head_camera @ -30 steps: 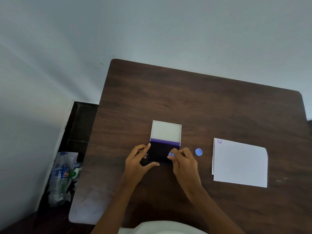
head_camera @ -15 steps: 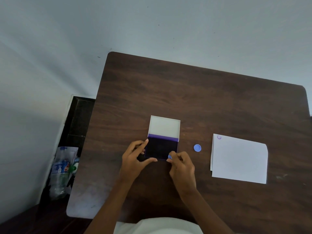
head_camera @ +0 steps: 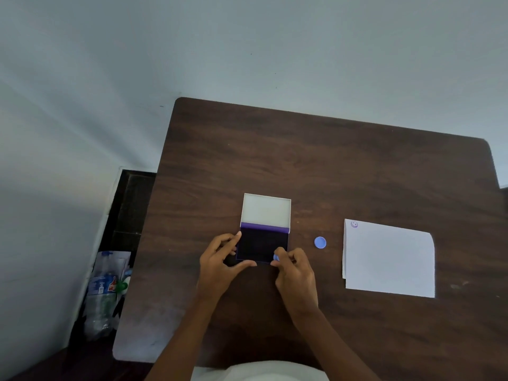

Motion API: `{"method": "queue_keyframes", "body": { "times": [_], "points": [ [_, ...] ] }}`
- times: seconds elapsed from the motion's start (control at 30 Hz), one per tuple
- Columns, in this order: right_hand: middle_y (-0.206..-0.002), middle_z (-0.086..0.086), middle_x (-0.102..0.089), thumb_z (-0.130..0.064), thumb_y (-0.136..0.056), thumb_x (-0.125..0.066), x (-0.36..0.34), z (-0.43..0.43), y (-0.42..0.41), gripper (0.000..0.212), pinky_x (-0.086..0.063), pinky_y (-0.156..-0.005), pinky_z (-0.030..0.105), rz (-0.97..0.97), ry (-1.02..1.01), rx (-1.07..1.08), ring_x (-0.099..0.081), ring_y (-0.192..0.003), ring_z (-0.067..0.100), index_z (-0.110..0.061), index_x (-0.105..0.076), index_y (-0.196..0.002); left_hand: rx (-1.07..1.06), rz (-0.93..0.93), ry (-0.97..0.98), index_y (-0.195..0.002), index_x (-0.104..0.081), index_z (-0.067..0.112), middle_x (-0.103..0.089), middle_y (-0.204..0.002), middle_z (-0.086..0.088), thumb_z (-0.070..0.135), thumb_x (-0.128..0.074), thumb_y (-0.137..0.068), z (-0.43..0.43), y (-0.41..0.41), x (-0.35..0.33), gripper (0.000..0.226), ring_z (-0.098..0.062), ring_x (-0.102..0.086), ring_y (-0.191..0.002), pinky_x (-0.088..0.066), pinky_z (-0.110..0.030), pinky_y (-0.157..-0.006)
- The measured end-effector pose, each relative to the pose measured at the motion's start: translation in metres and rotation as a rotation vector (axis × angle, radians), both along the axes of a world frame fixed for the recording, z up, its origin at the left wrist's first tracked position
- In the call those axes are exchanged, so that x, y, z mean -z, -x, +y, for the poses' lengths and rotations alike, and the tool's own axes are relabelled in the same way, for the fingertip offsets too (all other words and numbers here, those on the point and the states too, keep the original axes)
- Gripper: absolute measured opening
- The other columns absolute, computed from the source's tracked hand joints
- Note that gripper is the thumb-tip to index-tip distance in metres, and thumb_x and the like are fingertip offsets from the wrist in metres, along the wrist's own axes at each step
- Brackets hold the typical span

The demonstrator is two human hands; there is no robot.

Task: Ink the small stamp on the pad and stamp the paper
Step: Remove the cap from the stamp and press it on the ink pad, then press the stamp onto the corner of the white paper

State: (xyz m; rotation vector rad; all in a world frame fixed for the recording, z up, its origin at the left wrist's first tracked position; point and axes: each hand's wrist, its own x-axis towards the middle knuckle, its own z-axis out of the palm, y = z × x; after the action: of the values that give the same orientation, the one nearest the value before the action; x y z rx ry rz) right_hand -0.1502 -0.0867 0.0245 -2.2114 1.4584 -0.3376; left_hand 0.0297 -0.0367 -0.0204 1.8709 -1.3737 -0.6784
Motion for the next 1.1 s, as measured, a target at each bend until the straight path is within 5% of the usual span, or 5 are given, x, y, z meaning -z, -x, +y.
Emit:
{"method": "queue_keyframes", "body": {
  "times": [0.17,0.73,0.9,0.97,1.1],
  "points": [
    [-0.098,0.013,-0.065,-0.010,-0.085,-0.072,-0.003,-0.001,0.001,0.025,-0.059,-0.074,0.033,0.040,-0.031,0.021,-0.062,-0.085,0.019,-0.005,-0.068,-0.109,0.005,-0.023,-0.010,-0.122,-0.067,0.006,-0.069,-0.110,-0.009,0.043,-0.084,-0.064,0.000,-0.001,-0.001,0.070,0.000,-0.058,-0.090,-0.046,-0.006,-0.088],
    [-0.078,0.011,-0.065,0.004,-0.065,-0.085,0.007,-0.005,0.000,0.037,-0.059,-0.054,0.029,-0.015,0.049,0.040,-0.062,-0.064,0.018,-0.003,-0.072,-0.099,-0.002,-0.025,0.057,-0.121,-0.068,0.003,-0.068,-0.109,-0.011,0.032,-0.090,-0.059,-0.001,-0.001,0.009,0.072,-0.002,-0.059,-0.085,-0.042,-0.001,-0.092],
    [-0.111,0.008,-0.062,-0.012,-0.086,-0.072,0.003,-0.008,0.004,0.037,-0.055,-0.084,0.022,0.019,-0.085,0.008,-0.062,-0.094,0.013,-0.011,-0.063,-0.121,-0.005,-0.062,0.054,-0.122,-0.067,0.003,-0.069,-0.110,-0.013,0.040,-0.089,-0.061,-0.001,0.000,0.009,0.074,-0.001,-0.058,-0.088,-0.044,-0.007,-0.093],
    [-0.113,0.007,-0.063,-0.013,-0.089,-0.067,-0.003,-0.013,0.014,0.029,-0.050,-0.089,0.016,-0.089,-0.170,0.140,-0.060,-0.096,0.010,-0.011,-0.064,-0.118,-0.019,-0.081,0.065,-0.122,-0.067,0.004,-0.068,-0.111,-0.013,0.051,-0.078,-0.068,-0.001,0.000,0.007,0.073,-0.007,-0.062,-0.086,-0.046,-0.011,-0.091],
    [-0.086,0.000,-0.069,-0.010,-0.083,-0.074,-0.025,-0.025,0.058,0.012,-0.043,-0.072,-0.003,-0.308,-0.063,0.455,-0.062,-0.073,0.003,-0.010,-0.073,-0.095,-0.048,-0.134,0.097,-0.129,-0.063,0.008,-0.064,-0.117,-0.011,0.055,-0.073,-0.069,0.001,0.003,0.006,0.078,-0.007,-0.060,-0.086,-0.044,-0.009,-0.091]
  ]
}}
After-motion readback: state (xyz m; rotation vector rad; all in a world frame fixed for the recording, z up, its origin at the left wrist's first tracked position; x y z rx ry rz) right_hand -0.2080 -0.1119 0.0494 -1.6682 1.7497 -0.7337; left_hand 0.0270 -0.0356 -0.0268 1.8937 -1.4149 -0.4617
